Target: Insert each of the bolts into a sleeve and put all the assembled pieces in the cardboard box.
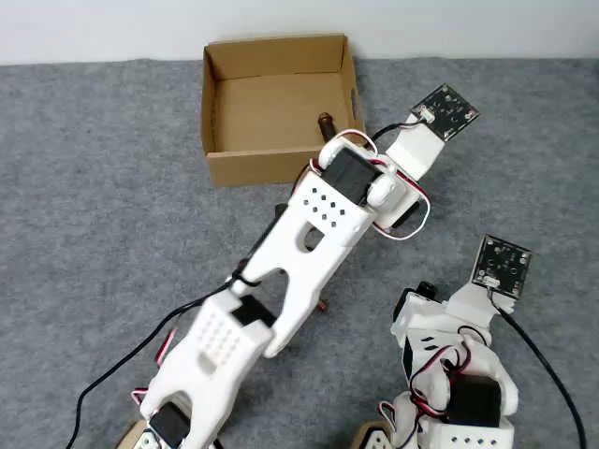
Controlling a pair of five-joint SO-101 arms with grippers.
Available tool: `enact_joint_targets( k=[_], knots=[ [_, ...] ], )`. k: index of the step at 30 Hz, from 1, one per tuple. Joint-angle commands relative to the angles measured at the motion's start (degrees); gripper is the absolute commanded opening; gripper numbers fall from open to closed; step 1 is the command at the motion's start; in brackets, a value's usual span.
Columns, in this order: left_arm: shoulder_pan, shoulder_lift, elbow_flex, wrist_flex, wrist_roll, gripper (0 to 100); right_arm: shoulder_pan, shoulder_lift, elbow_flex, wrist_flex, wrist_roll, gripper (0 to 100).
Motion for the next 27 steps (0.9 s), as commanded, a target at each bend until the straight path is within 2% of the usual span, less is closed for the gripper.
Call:
enact_joint_targets(
  k=[1,10,15,21,27],
  knots=[
    [0.26,-16.97,12.70,1.05,-0.18,0,-2.24,-0.57,-1.32,1.36,-0.26,0.8],
    [-0.26,-41.93,35.47,0.09,7.03,0,-11.56,-0.57,-2.46,1.89,-0.35,0.8],
    [-3.52,-52.75,47.08,-1.85,11.34,0,-18.24,-0.66,-3.60,1.54,-0.35,0.8],
    [-6.68,-66.90,61.93,-3.34,12.22,0,-24.92,-0.66,-5.19,1.27,-0.35,0.8],
    [-8.79,-84.84,79.16,-11.16,12.22,0,-33.80,-4.53,-6.77,-0.92,3.08,0.8]
  ],
)
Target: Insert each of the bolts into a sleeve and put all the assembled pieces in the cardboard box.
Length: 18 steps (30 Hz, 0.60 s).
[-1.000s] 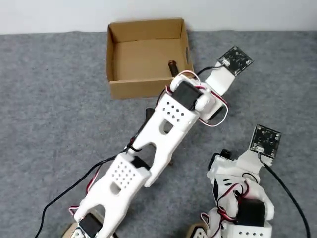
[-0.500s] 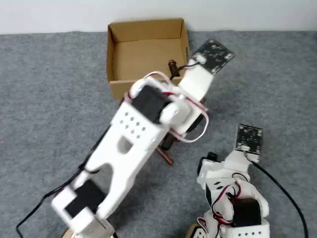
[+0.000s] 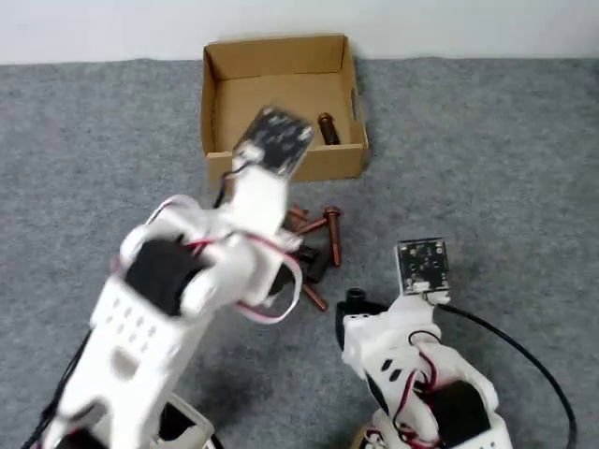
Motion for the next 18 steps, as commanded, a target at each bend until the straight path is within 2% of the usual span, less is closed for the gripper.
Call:
enact_joint_targets(
  k=[1,7,10,18],
  knots=[
    [-2.02,-13.10,9.36,-7.21,0.44,0,-4.79,-2.24,-3.78,-2.07,2.90,0.8],
    [-6.77,-33.85,27.65,-22.59,0.97,0,-8.40,-3.21,-3.78,-2.24,5.80,0.8],
    [-6.51,-43.08,35.47,-28.13,4.31,0,-11.82,-3.21,-3.52,-2.42,8.00,0.8],
    [0.09,-58.99,46.90,-31.03,13.98,1,-16.92,-3.12,-2.73,-10.33,17.05,0.8]
  ],
)
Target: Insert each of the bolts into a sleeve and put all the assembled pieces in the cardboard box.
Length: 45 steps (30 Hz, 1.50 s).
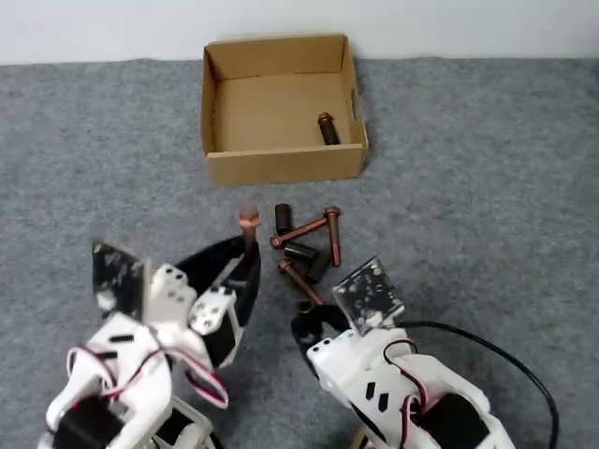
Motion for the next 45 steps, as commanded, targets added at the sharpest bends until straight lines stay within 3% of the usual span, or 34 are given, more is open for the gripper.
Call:
enact_joint_targets(
  k=[1,9,13,17,31,41,45],
  knots=[
    [1.93,-5.54,1.98,-2.20,4.48,1,-0.92,-0.31,-2.73,-4.35,5.19,0.8],
    [2.29,-11.78,5.14,-2.64,13.63,1,-1.45,-0.31,-2.73,-4.97,10.29,0.8],
    [2.29,-13.71,7.87,-8.88,17.32,1,-4.44,-0.31,-2.81,-5.58,11.96,0.8],
    [2.29,-14.24,12.53,-14.24,15.74,1,-4.88,-0.31,-2.81,-9.36,11.96,0.8],
    [2.29,-14.24,16.48,-13.98,15.21,1,-2.24,-0.31,-4.57,-11.30,11.96,0.8],
    [2.46,-13.98,16.84,-7.38,14.86,1,-1.01,-0.31,-4.75,-13.14,11.96,0.8],
    [7.47,-14.24,17.19,-3.25,7.74,1,-1.01,-0.31,-4.75,-13.05,11.96,0.8]
  ],
)
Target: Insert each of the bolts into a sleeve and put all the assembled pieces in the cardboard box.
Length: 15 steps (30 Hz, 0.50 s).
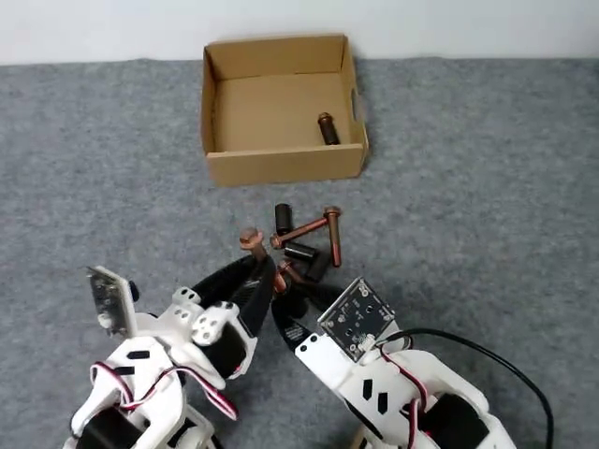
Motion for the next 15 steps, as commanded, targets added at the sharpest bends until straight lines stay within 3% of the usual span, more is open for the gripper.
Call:
enact_joint_targets(
  k=[1,8,15],
  knots=[
    [4.92,0.18,0.04,4.04,-6.24,1,0.48,-0.48,-4.04,-1.63,0.62,0.8],
    [8.09,0.18,0.13,5.63,-10.73,1,0.66,-0.48,-4.04,-1.63,0.62,0.8],
    [7.82,0.44,-0.22,8.97,-14.24,18,0.66,-0.48,-4.04,-1.54,0.62,0.8]
  ],
)
